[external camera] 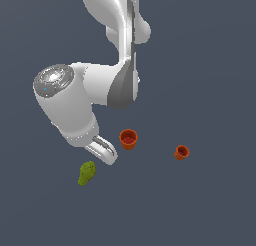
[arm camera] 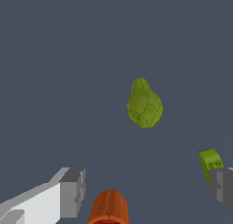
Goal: Pick up a designated object from a clutter of objects.
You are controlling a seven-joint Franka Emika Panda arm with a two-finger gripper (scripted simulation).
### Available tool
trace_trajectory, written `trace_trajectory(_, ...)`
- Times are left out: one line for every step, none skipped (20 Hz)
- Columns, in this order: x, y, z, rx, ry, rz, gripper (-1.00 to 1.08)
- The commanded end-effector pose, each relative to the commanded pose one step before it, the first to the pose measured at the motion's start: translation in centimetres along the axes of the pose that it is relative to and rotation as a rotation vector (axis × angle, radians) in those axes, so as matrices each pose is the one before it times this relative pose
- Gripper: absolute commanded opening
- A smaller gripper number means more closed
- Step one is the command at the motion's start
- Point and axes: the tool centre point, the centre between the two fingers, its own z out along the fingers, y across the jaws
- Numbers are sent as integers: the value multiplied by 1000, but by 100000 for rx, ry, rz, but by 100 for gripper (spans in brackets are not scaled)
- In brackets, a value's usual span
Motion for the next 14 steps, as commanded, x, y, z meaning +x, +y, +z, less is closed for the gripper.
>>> trace_trajectory(1478,654,2130,-95,136,6722,100)
trace_trajectory(519,226,793,-67,51,2397,100)
trace_trajectory(482,210,756,-75,56,2249,100)
trace_trajectory(447,197,718,-79,61,2107,100)
trace_trajectory(412,183,678,-82,64,1964,100)
trace_trajectory(378,169,637,-83,65,1821,100)
trace_trajectory(346,156,594,-82,66,1681,100)
trace_trajectory(314,143,551,-80,65,1541,100)
trace_trajectory(284,131,506,-76,63,1403,100)
trace_trajectory(254,119,460,-72,60,1268,100)
trace_trajectory(225,105,414,-66,56,1129,100)
trace_trajectory(197,93,367,-60,52,995,100)
trace_trajectory(169,80,319,-53,46,860,100)
trace_trajectory(143,69,271,-46,40,728,100)
